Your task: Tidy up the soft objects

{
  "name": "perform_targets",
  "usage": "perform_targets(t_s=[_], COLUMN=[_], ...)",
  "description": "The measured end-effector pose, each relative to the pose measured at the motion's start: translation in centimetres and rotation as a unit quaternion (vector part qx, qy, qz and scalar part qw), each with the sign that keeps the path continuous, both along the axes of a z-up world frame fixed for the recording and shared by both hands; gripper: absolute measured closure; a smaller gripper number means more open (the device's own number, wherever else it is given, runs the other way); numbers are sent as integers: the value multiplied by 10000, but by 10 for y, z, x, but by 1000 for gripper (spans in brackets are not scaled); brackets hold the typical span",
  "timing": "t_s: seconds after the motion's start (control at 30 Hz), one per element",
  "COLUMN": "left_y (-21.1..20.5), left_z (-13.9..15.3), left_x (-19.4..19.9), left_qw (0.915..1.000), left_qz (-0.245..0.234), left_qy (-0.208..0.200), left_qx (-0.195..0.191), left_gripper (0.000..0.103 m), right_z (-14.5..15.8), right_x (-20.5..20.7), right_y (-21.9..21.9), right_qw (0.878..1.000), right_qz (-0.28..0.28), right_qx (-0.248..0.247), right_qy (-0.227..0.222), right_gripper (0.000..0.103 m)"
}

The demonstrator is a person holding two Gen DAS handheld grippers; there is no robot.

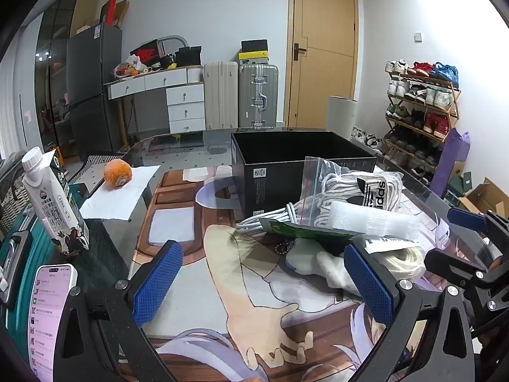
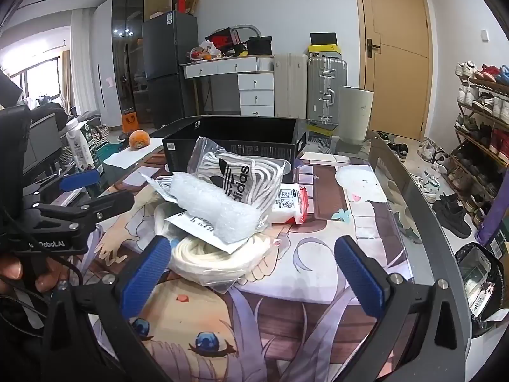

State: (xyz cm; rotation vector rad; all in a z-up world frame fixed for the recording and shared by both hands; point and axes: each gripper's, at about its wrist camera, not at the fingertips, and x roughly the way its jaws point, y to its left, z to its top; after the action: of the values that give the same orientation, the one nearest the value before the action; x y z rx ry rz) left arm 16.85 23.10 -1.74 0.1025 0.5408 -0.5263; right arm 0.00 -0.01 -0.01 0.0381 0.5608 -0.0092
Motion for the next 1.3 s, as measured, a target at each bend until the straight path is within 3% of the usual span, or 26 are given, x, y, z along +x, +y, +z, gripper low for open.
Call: perform_targets(t_s=[1.3], left_y=[1], left_z=[3], left_x=[-2], left_qw=[10000], left_qz=[-47], left_qy=[-55], left_qx=[-63], left_gripper=[0], right_z=[1], right_x=[-1], right_y=[0], right_qw=[9999], right_qz=[162], right_qx=[30], right_qy=[-32], right_gripper=[0])
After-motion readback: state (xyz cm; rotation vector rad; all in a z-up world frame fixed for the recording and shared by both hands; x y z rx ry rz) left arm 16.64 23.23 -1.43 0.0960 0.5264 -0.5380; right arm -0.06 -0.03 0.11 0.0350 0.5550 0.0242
